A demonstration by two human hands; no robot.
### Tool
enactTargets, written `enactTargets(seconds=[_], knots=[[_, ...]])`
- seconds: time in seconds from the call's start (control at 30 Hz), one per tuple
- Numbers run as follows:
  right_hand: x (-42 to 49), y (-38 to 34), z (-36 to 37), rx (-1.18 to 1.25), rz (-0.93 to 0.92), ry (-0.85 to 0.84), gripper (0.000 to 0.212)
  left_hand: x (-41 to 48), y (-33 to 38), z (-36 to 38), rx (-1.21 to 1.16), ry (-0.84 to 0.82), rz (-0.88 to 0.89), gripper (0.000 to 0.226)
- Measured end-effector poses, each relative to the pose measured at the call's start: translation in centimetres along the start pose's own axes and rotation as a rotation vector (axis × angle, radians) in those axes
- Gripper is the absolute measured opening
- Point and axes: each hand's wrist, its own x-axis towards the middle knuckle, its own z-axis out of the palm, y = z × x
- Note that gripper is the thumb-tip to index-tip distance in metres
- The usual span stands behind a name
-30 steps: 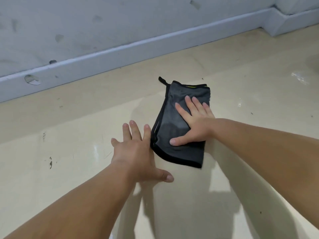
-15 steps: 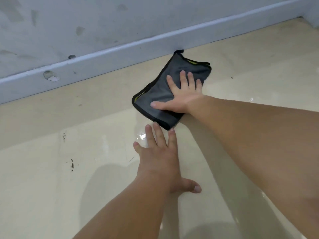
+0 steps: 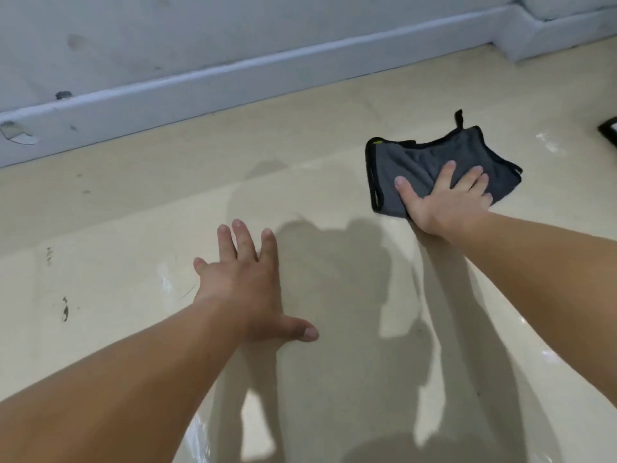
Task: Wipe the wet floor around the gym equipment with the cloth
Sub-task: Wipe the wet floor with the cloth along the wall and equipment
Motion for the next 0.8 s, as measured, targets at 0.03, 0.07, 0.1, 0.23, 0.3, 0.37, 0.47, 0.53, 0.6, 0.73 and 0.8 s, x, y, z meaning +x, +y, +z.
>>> enactTargets(seconds=[0.03, 0.07, 0.1, 0.23, 0.3, 0.37, 0.47, 0.53, 0.6, 0.73, 0.8], knots=[[-1.2, 0.0, 0.7, -0.023, 0.021, 0.003, 0.118, -0.1, 0.1, -0.1, 0.003, 0.004, 0.002, 0.175], [-2.5, -0.3, 1.5, -0.039, 0.032, 0.0, 0.113, -0.3, 0.1, -0.1, 0.002, 0.005, 0.001, 0.175], [-4.1, -0.7, 2.3, -0.046, 0.031, 0.004, 0.109, -0.3, 0.1, -0.2, 0.0, 0.008, -0.003, 0.175], [-12.1, -0.3, 6.1, -0.084, -0.23, 0.057, 0.104, -0.7, 0.2, -0.5, 0.001, 0.014, -0.024, 0.175], [-16.3, 1.4, 7.9, -0.06, -0.415, 0.046, 0.103, -1.1, 0.6, -0.7, -0.001, 0.001, -0.043, 0.176], [-19.2, 4.2, 9.0, -0.08, -0.574, -0.003, 0.102, -1.2, 1.0, -0.9, -0.01, -0.005, -0.067, 0.178], [-20.6, 10.2, 9.3, -0.154, -0.7, -0.098, 0.103, -1.9, 2.3, -1.6, 0.03, 0.0, -0.127, 0.177], [-19.6, 13.9, 8.5, -0.181, -0.629, -0.196, 0.112, -2.8, 4.2, -2.3, 0.158, 0.076, -0.122, 0.167], [-17.9, 16.3, 7.1, -0.147, -0.482, -0.287, 0.123, -3.6, 6.8, -2.7, 0.263, 0.136, -0.018, 0.152], [-15.1, 18.3, 5.5, -0.031, -0.294, -0.341, 0.134, -4.5, 12.7, -2.4, 0.241, 0.002, 0.048, 0.149], [-13.8, 18.5, 5.1, -0.002, -0.261, -0.349, 0.138, -4.6, 14.3, -1.9, 0.255, -0.071, 0.015, 0.165]])
